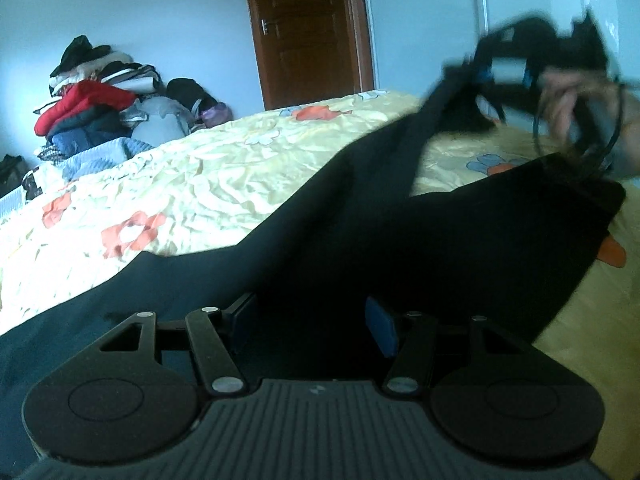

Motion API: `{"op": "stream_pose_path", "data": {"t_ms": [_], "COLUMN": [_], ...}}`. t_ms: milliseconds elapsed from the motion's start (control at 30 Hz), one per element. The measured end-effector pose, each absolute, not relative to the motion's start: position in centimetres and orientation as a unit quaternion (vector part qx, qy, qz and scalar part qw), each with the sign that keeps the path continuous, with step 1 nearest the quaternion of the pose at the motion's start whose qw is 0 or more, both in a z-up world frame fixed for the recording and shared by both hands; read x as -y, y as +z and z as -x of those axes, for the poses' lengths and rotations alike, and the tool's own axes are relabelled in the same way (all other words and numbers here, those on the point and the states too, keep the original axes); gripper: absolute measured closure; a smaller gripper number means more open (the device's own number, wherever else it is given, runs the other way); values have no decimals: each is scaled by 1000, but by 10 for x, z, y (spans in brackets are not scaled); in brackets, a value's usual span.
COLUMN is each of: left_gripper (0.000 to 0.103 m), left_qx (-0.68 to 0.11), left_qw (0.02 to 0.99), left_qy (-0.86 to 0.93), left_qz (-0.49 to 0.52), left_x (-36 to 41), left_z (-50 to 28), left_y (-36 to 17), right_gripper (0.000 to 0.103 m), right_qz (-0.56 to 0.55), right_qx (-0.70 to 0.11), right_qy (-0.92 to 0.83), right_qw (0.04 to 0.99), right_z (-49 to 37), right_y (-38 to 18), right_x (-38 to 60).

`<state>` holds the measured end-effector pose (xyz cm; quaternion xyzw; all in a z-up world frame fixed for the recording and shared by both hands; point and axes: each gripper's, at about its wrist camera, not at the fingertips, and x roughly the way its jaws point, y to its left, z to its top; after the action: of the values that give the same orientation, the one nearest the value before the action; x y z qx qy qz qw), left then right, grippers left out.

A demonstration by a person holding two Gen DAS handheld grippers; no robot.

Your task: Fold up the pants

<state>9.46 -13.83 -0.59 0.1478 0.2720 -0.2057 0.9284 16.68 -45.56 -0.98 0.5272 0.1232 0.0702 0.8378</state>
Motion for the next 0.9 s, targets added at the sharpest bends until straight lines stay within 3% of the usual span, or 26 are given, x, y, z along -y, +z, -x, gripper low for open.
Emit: {"op": "stream_pose_path", "data": {"t_ms": [367,400,433,533,633,767,900], "left_gripper": [30,39,56,88,91,91,91], "left_qx": [-221,-216,-216,-246,-250,-162,-189], "left_qw": [923,924,926,929,945,975,957], "left_qy": [-208,-199,-193,-187,-156,-124,-190], "left_qz": [-237,-244,-243,-204,-143,-87,-108], "left_x": [176,176,176,165,145,121,125], "left_z": [-89,-90,-91,-104,-122,-111,-95], "left_y": [-24,-25,-25,-20,-1,42,42], "right_gripper": [97,97,97,97,97,97,97], "right_qz": [-498,-496,-491,-481,-475,-424,-410], "right_qx": [-88,-87,-88,-113,-156,-88,-70], "right_qy": [134,136,136,122,102,124,85], "right_qw": [852,853,856,860,860,893,905], "right_z": [-141,-142,-142,-156,-175,-147,-92], "right_y": [53,55,56,56,57,86,68], "right_x": [456,455,454,455,460,456,469]}}
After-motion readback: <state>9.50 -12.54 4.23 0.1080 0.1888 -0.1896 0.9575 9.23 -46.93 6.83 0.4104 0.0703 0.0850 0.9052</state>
